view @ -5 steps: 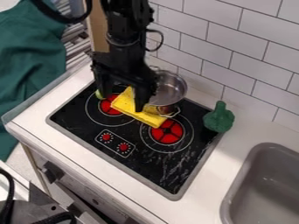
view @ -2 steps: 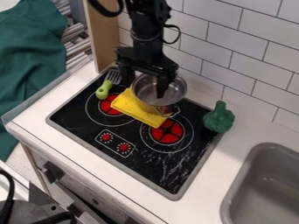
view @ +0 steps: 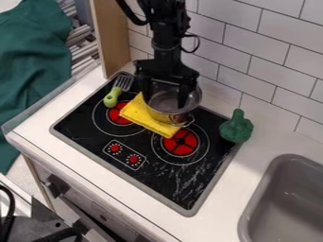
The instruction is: Put the silver pot to the lower right of the burner
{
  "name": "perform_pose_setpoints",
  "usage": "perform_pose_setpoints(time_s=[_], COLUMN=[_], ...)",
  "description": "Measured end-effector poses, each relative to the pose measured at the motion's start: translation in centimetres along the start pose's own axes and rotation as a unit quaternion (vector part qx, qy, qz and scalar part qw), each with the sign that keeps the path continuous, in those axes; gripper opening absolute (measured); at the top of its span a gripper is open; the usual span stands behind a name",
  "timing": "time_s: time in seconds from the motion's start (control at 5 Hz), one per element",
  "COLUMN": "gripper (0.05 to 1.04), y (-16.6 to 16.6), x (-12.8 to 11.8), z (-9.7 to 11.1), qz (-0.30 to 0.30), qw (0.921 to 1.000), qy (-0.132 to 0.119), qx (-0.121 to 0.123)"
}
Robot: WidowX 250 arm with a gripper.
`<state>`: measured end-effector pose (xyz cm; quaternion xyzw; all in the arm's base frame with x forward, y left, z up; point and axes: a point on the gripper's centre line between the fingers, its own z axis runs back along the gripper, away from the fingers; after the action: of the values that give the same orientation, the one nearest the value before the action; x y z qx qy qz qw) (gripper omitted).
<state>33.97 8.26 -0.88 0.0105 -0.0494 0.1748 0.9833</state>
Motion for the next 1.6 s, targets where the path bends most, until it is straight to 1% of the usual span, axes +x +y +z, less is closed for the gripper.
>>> perform_pose_setpoints(time_s=[0.2,0.4,0.6,0.8,1.0,1.2,1.4,1.6], gripper=[1.0,1.0,1.0,1.0,1.0,1.0,1.0,1.0], y=[1.3,1.2,0.6,0.5,1.7,2.7,3.3,3.4], x=[0.4,0.8,1.2,1.2,1.2,1.6,2.1,1.5], z=[-0.3,0.3,1.8,2.6,2.5,1.9,2.0,0.2], qz=[0.009,-0.014,-0.045,-0.052,-0.034,-0.018,-0.014,-0.013], qw=[0.9999,0.9995,0.9959,0.9931,0.9949,0.9971,0.9971,0.999], qy=[-0.006,-0.028,-0.073,-0.097,-0.09,-0.075,-0.075,-0.041], qx=[0.0,-0.007,-0.029,-0.042,-0.029,-0.004,0.008,0.013])
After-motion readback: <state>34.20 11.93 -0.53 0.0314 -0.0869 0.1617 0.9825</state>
